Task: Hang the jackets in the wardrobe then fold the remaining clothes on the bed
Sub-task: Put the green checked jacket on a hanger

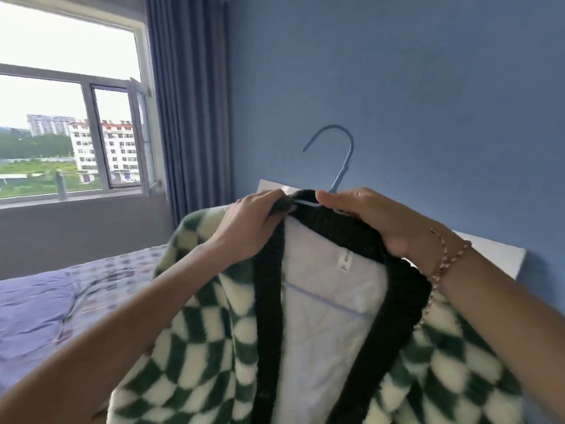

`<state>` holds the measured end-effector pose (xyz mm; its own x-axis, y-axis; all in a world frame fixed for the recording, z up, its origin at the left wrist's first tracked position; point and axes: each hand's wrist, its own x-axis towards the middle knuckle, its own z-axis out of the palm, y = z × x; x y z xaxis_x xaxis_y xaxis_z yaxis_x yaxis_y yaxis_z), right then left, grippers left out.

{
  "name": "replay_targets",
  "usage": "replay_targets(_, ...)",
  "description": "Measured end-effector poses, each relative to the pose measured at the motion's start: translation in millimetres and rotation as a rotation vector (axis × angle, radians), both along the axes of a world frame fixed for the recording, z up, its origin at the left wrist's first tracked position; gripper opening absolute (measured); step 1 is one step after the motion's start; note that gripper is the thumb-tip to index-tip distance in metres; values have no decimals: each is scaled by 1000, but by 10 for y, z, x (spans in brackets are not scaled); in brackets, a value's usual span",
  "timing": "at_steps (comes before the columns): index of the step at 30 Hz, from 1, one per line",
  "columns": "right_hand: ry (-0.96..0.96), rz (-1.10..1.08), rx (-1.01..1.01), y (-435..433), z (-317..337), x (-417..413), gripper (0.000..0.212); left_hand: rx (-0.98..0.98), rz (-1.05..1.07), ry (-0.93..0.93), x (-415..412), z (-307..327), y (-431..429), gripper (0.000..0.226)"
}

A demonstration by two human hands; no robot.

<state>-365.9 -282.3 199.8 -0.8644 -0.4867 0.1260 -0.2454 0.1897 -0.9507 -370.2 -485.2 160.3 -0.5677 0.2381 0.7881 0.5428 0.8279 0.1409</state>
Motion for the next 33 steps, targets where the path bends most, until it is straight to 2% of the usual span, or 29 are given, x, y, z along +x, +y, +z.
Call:
replay_targets(4, -88, -225, 41, 425, -342, 216, 31, -27, -127, -105, -45, -397, 561, 18)
replay_targets(6, -71, -309, 79, 670, -564, 342, 35, -85, -201, -199, -28, -630, 879, 32)
replay_targets(11, -102, -456, 147, 1206, -886, 647, 23, -198, -333, -346, 92, -971, 1575, 45)
replay_targets(14, -115, -575, 178, 1528, -1021, 905, 19, -230, -485, -397, 134, -1124, 1956, 53)
replay_targets(18, -134, -769, 193, 1922, -1144, 1382, 19, -244, -657, -415, 295, -1313, 2547, 30)
replay_targets(22, -122, -969, 168, 2156, -1228, 1887, 18, -306, -817, -373, 555, -1376, 3049, 28)
replay_targets(28, -161, -1332, 139, 2337, -1326, 2650, 20, -340, -1060, -318, 1124, -1497, 3679, 40)
replay_targets(31, -162, -1540, 96, 2451, -1320, 3037, 20, -364, -1145, -350, 1514, -1527, 3948, 60)
replay_targets(33, -185, -1647, 52, 2494, -1300, 3243, 19, -361, -1220, -416, 1739, -1538, 4079, 57)
